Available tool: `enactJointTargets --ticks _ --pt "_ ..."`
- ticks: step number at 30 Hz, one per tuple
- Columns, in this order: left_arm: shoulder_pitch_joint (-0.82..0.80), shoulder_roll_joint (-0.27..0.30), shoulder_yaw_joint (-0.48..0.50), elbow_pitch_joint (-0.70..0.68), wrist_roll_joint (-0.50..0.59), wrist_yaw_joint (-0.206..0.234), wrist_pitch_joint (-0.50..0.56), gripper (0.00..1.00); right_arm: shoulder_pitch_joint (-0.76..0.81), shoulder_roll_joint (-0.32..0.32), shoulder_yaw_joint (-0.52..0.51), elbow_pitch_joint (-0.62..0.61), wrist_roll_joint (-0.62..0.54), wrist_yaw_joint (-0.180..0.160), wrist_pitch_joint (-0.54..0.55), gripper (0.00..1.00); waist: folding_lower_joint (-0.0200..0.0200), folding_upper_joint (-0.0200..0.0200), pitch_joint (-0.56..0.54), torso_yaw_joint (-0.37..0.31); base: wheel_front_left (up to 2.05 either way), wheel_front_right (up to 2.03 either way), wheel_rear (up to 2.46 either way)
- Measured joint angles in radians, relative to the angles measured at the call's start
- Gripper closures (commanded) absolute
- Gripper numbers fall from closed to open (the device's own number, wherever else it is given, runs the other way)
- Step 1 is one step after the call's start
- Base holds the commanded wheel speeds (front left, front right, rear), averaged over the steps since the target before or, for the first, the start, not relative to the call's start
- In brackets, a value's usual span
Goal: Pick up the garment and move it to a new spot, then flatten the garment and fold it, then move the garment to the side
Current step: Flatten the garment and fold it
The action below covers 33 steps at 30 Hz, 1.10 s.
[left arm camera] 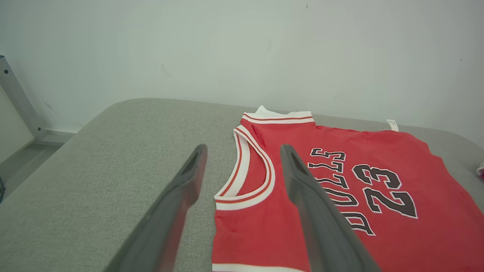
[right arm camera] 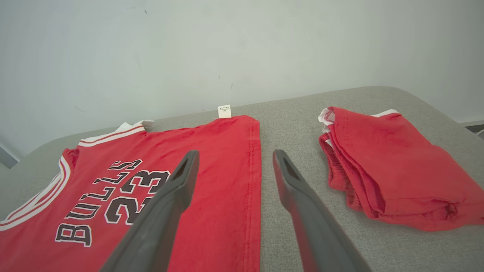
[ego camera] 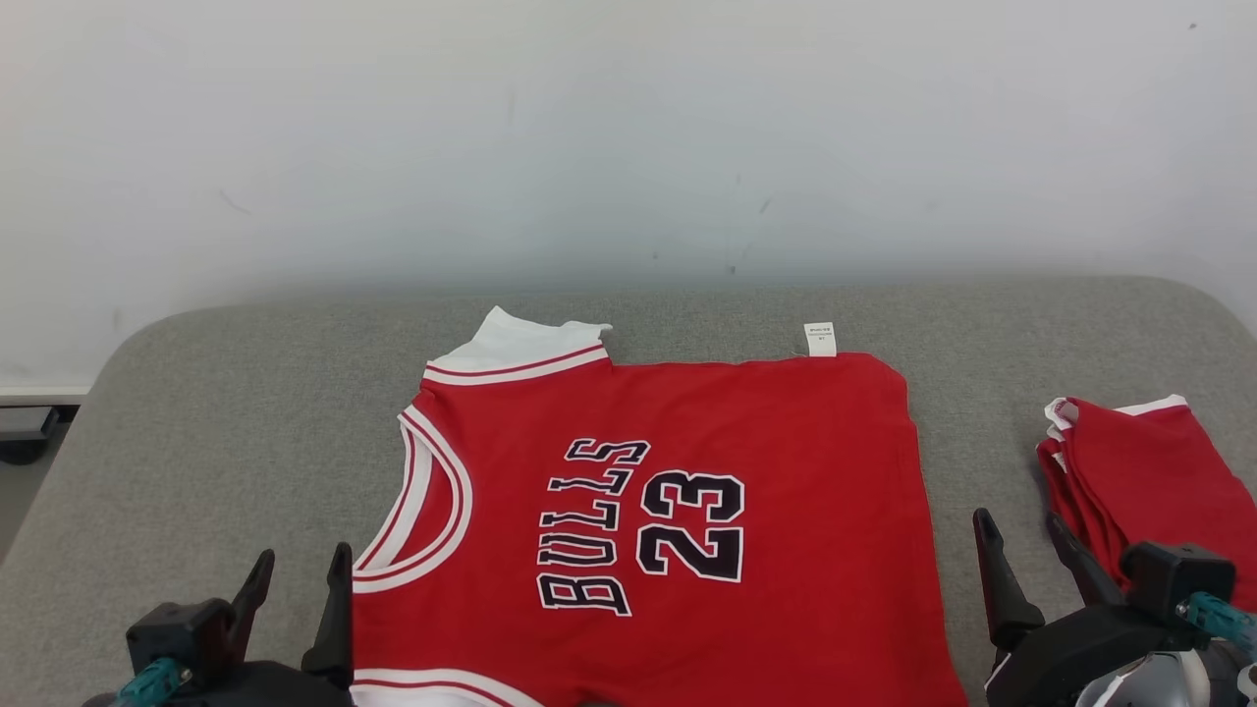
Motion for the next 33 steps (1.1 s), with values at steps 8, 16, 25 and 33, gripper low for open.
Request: enactJointTargets --ticks 8,16,25,33 --pt "0.0 0.0 -0.008 0.001 0.0 0.0 0.017 0.0 0.0 -0.001 0.001 0.015 -0.005 0.0 -0.011 0.0 0.0 0.0 0.002 0.003 0.0 0.0 0.0" --pt "0.0 0.006 -0.02 -0.003 0.001 -0.001 0.037 0.0 0.0 -0.006 0.011 0.021 -0.01 0.008 -0.014 0.0 0.0 0.0 0.004 0.007 0.0 0.0 0.0" --pt "0.012 0.021 -0.065 0.012 -0.009 -0.028 0.19 0.0 0.008 -0.037 0.073 0.035 -0.023 0.037 0.099 0.0 0.0 0.0 0.009 0.011 0.0 0.0 0.0" --pt "0.042 0.049 -0.078 0.105 -0.012 -0.022 0.347 0.0 0.008 -0.058 0.11 0.055 -0.045 0.052 0.204 0.0 0.0 0.0 0.028 0.016 0.0 0.0 0.0"
